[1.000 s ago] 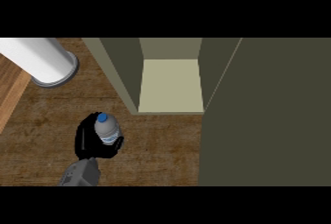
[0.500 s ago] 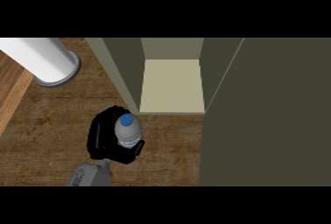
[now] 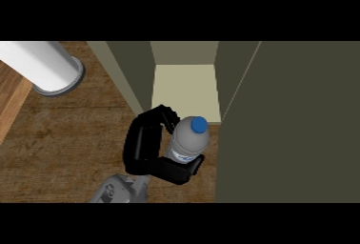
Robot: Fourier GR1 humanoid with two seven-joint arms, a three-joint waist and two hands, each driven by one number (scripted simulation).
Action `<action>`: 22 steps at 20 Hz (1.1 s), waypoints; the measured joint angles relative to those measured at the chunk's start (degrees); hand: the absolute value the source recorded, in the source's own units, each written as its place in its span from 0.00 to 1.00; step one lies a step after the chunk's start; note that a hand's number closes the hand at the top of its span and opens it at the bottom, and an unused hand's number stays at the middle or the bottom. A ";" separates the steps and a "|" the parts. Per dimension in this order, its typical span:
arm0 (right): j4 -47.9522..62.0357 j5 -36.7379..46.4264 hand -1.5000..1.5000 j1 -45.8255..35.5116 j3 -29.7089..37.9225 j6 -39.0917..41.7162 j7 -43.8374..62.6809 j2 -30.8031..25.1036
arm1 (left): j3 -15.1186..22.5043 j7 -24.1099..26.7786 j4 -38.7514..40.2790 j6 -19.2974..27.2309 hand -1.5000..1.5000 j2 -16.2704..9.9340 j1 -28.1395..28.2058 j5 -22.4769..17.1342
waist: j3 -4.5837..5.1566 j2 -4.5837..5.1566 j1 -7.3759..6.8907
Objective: Pick up the bottled water, place it into the cabinet and close the cabinet
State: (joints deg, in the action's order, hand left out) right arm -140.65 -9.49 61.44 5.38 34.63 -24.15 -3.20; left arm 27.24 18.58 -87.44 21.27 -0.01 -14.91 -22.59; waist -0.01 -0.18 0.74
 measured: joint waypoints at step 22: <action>1.93 -2.11 0.00 -5.02 5.34 0.34 2.63 -1.36 | 1.70 -5.10 19.04 22.62 1.00 -0.08 -28.57 -2.71 | 0.05 0.35 0.90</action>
State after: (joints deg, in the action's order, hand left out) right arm -138.72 -11.60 56.43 10.72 34.97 -21.52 -4.56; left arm 28.94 13.48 -68.39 43.90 -0.09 -43.48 -25.30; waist 0.03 0.17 1.64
